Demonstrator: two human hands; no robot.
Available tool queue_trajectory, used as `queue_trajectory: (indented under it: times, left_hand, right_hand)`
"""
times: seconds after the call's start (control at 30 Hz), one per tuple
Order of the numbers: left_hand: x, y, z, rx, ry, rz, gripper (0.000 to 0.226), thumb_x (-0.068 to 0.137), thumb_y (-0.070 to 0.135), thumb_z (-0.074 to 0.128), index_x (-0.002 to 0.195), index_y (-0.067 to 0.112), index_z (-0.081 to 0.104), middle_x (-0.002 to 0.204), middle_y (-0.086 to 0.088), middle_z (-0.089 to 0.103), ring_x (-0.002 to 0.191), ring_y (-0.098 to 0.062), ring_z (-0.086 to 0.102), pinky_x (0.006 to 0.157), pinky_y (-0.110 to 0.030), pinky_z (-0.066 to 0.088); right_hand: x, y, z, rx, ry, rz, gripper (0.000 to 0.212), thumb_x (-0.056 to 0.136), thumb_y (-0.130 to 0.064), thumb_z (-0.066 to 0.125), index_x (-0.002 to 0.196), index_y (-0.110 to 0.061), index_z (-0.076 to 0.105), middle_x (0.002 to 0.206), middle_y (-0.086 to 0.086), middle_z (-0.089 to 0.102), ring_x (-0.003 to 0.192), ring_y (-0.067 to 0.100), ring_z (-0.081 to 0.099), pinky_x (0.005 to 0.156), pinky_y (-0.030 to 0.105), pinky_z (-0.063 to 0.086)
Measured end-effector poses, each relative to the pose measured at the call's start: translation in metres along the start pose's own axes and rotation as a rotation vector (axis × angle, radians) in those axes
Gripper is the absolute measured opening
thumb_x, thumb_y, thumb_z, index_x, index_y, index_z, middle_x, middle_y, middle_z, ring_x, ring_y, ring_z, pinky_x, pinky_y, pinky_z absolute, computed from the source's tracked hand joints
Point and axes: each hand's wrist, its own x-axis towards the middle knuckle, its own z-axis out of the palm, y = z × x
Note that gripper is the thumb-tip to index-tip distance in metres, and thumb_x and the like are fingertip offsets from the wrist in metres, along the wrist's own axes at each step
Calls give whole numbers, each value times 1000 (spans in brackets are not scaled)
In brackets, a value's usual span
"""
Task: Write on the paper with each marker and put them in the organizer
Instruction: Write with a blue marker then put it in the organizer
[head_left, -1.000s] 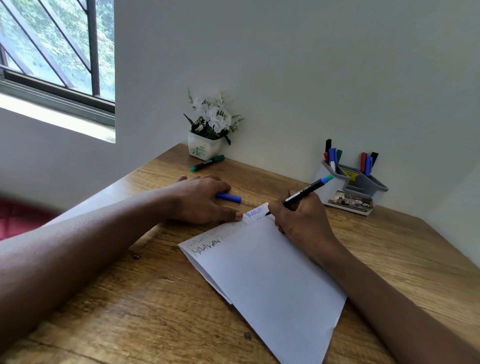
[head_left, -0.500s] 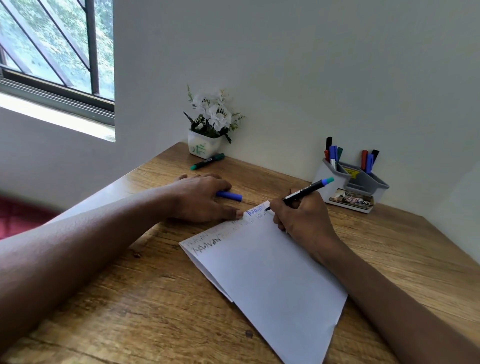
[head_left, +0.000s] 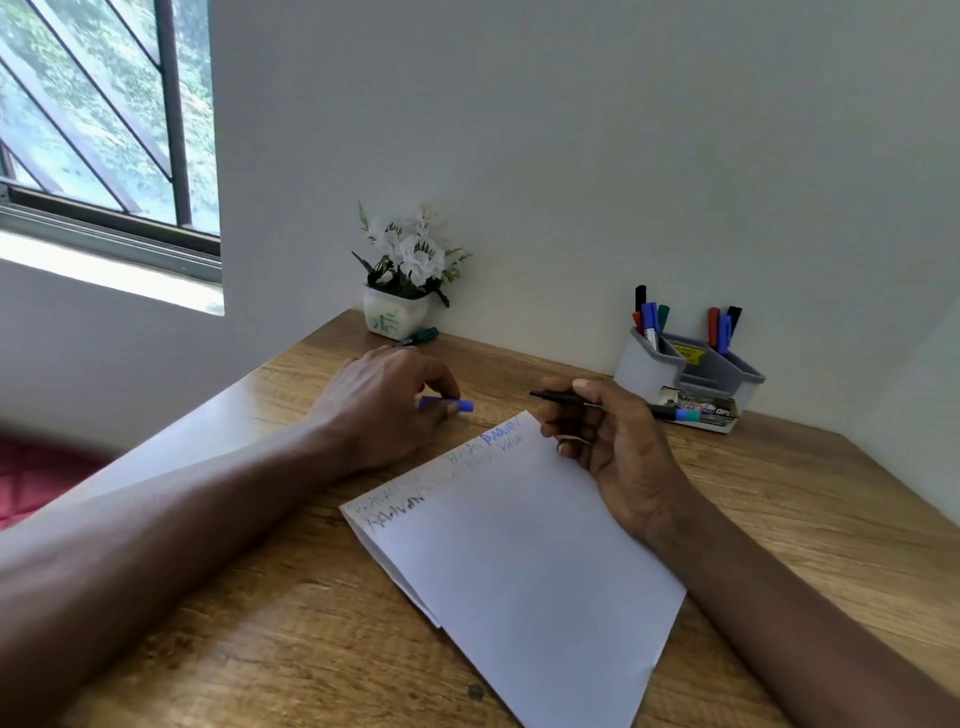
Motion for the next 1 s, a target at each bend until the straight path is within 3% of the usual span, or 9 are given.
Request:
queue_trajectory:
  times: [0.1,0.2,0.3,0.43,0.7,0.87,1.0]
  left_hand:
    - [-3,2,-4,-247,74,19,7,89,36,75,96,37,75,91,20,73,89,5,66,77,-27,52]
    - [-6,2,-6,-303,87,47,13,88,33,77,86,44,70,85,21,73,86,5,67,82,-32,57]
    - [-8,6,-6,-297,84,74,14,89,34,76,85,45,68,85,22,73,86,5,67,83,-36,58]
    - [-7,5,-4,-307,64,92,9,89,34,76,88,42,72,84,23,73,86,5,68,82,-37,58]
    - [-7,7,-5,-346,7,140,8,92,34,72,99,35,76,91,22,74,90,3,69,87,-38,57]
    - [-8,6,-6,-364,34,141,7,92,30,74,96,35,75,89,23,74,88,2,70,86,-38,58]
    - [-9,5,-10,-349,27,138,11,91,29,74,94,39,74,88,25,73,87,5,68,87,-35,57]
  right_hand:
    - [-3,-1,-1,-23,-60,-24,35,100,-19,45,99,-8,78,88,15,76,74,19,67,61,26,46]
    - [-7,2,1,-193,-97,-155,29,98,-11,50,97,-11,79,87,16,78,77,22,68,58,26,48]
    - [-9,4,3,-312,-152,-248,25,87,-17,57,105,-6,71,87,14,79,80,23,69,59,27,49]
    - [-8,5,1,-300,-151,-266,27,83,-20,60,103,-2,65,89,13,80,83,24,71,63,33,51]
    - [-8,7,1,-298,-182,-285,10,83,-17,62,90,-11,64,89,15,79,83,22,72,63,33,52]
    - [-7,6,-1,-238,-148,-285,5,95,0,59,95,-2,64,89,19,78,83,25,72,66,36,52]
    - [-6,6,-2,-201,-139,-275,9,96,1,56,97,1,65,89,20,78,83,26,71,67,36,51]
